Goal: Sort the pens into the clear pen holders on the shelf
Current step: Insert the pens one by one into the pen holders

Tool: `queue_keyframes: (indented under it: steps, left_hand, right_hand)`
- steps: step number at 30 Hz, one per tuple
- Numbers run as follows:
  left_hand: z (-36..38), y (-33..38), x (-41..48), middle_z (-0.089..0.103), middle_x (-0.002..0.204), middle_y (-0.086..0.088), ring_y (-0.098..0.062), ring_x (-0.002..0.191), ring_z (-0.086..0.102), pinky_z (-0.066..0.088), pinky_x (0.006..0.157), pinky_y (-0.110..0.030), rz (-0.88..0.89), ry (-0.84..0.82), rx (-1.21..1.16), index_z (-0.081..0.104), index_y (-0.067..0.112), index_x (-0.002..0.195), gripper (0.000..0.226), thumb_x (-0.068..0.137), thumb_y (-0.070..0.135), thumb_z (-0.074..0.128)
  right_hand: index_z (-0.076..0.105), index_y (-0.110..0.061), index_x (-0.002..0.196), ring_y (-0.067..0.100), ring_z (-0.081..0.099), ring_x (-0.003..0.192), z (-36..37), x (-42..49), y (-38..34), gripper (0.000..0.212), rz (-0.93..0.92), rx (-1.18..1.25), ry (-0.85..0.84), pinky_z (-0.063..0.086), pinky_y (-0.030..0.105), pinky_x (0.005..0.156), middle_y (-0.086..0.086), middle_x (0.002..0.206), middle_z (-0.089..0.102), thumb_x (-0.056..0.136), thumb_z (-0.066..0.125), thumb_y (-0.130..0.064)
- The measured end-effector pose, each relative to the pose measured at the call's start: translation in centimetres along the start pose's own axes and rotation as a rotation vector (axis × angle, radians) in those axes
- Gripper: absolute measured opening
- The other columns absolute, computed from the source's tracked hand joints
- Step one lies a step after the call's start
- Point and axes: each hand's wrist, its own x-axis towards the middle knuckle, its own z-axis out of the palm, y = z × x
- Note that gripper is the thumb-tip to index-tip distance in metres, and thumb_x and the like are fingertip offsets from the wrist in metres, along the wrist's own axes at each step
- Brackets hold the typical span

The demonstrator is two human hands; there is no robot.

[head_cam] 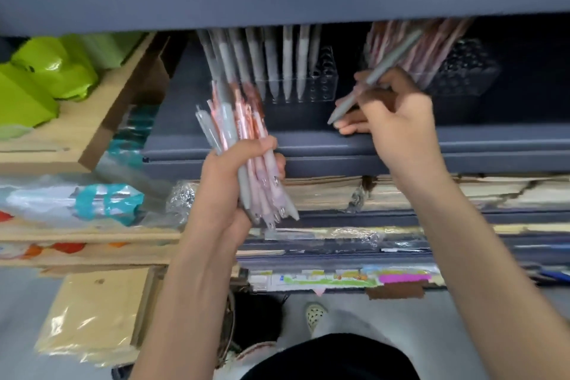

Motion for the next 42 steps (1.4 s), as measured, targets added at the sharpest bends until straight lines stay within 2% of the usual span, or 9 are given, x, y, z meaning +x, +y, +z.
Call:
queue_keyframes:
  steps: [6, 10, 14, 18, 21, 26, 31, 37, 42]
  left_hand:
    - [-0.6, 0.9, 0.3, 0.058, 0.067, -0.009, -0.017, 0.058, 0.057, 0.051, 0.054, -0.024, -0.062, -0.042, -0.002, 0.063, 0.005, 0.092, 0.028, 0.068, 0.016, 0.072]
    - [-0.9, 1.1, 0.2, 0.058, 0.065, -0.008, -0.017, 0.057, 0.058, 0.052, 0.054, -0.022, -0.056, -0.067, 0.008, 0.061, 0.001, 0.098, 0.034, 0.069, 0.014, 0.072]
    - [-0.8, 1.1, 0.2, 0.057, 0.066, -0.008, -0.016, 0.058, 0.057, 0.052, 0.055, -0.022, -0.05, -0.076, -0.009, 0.06, 0.002, 0.096, 0.032, 0.068, 0.014, 0.071]
    - [-0.7, 0.7, 0.2, 0.057, 0.066, -0.009, -0.017, 0.057, 0.056, 0.051, 0.055, -0.023, -0.035, -0.038, 0.005, 0.059, 0.003, 0.098, 0.035, 0.067, 0.015, 0.072]
    - [-0.8, 0.5, 0.0, 0.058, 0.065, -0.008, -0.017, 0.058, 0.057, 0.052, 0.055, -0.023, -0.009, -0.026, 0.016, 0.062, 0.004, 0.095, 0.032, 0.068, 0.015, 0.072]
    - [-0.6, 0.1, -0.2, 0.056, 0.066, -0.008, -0.017, 0.058, 0.057, 0.051, 0.055, -0.022, 0.016, -0.032, 0.002, 0.058, 0.003, 0.101, 0.034, 0.071, 0.013, 0.071]
    - [-0.5, 0.0, -0.4, 0.055, 0.068, -0.008, -0.017, 0.058, 0.056, 0.051, 0.053, -0.022, 0.024, -0.027, 0.001, 0.056, 0.003, 0.104, 0.038, 0.071, 0.013, 0.071]
    - [-0.5, -0.2, -0.4, 0.057, 0.067, -0.007, -0.016, 0.059, 0.057, 0.052, 0.054, -0.023, 0.033, -0.031, -0.013, 0.059, 0.004, 0.1, 0.032, 0.071, 0.013, 0.072]
    - [-0.4, -0.6, -0.4, 0.058, 0.072, -0.007, -0.016, 0.061, 0.061, 0.054, 0.058, -0.025, 0.075, -0.007, -0.034, 0.059, 0.001, 0.107, 0.042, 0.071, 0.015, 0.075]
  right_hand:
    - [0.063, -0.027, 0.091, 0.018, 0.07, 0.071, 1.8, 0.5, -0.1, 0.013, -0.039, -0.09, 0.142, 0.055, 0.027, 0.06, -0.004, 0.077, 0.07, 0.096, 0.055, -0.018]
    - [0.061, -0.026, 0.08, 0.02, 0.069, 0.066, 2.0, 0.8, -0.5, 0.011, -0.122, -0.165, 0.206, 0.055, 0.029, 0.061, 0.0, 0.072, 0.07, 0.091, 0.064, -0.022]
    - [0.051, -0.028, 0.089, 0.025, 0.068, 0.058, 2.3, 1.7, -1.2, 0.02, -0.237, -0.15, 0.206, 0.057, 0.034, 0.057, 0.006, 0.07, 0.068, 0.09, 0.065, -0.014]
    - [0.05, -0.025, 0.086, 0.02, 0.069, 0.065, 2.6, 2.8, -1.5, 0.016, -0.302, -0.166, 0.225, 0.059, 0.034, 0.065, 0.002, 0.072, 0.068, 0.092, 0.063, -0.016]
    - [0.059, -0.014, 0.085, 0.021, 0.07, 0.07, 2.9, 4.5, -1.3, 0.012, -0.228, -0.234, 0.216, 0.058, 0.044, 0.073, 0.005, 0.074, 0.07, 0.091, 0.064, -0.023]
    - [0.067, -0.005, 0.079, 0.026, 0.068, 0.073, 3.2, 6.6, -1.3, 0.034, -0.154, -0.524, 0.133, 0.056, 0.045, 0.076, 0.011, 0.075, 0.072, 0.092, 0.062, -0.036]
    - [0.064, -0.005, 0.108, 0.03, 0.065, 0.094, 3.4, 7.8, -2.0, 0.036, -0.217, -0.802, 0.057, 0.045, 0.026, 0.078, 0.013, 0.098, 0.071, 0.094, 0.056, -0.037]
    - [0.054, -0.012, 0.121, 0.036, 0.058, 0.108, 3.8, 8.5, -3.0, 0.035, -0.207, -1.068, -0.085, 0.039, 0.03, 0.079, 0.015, 0.119, 0.063, 0.096, 0.051, -0.035]
    - [0.058, -0.009, 0.108, 0.028, 0.058, 0.082, 3.9, 8.6, -3.4, 0.029, -0.091, -1.05, -0.153, 0.037, 0.027, 0.068, 0.013, 0.095, 0.064, 0.096, 0.049, -0.035]
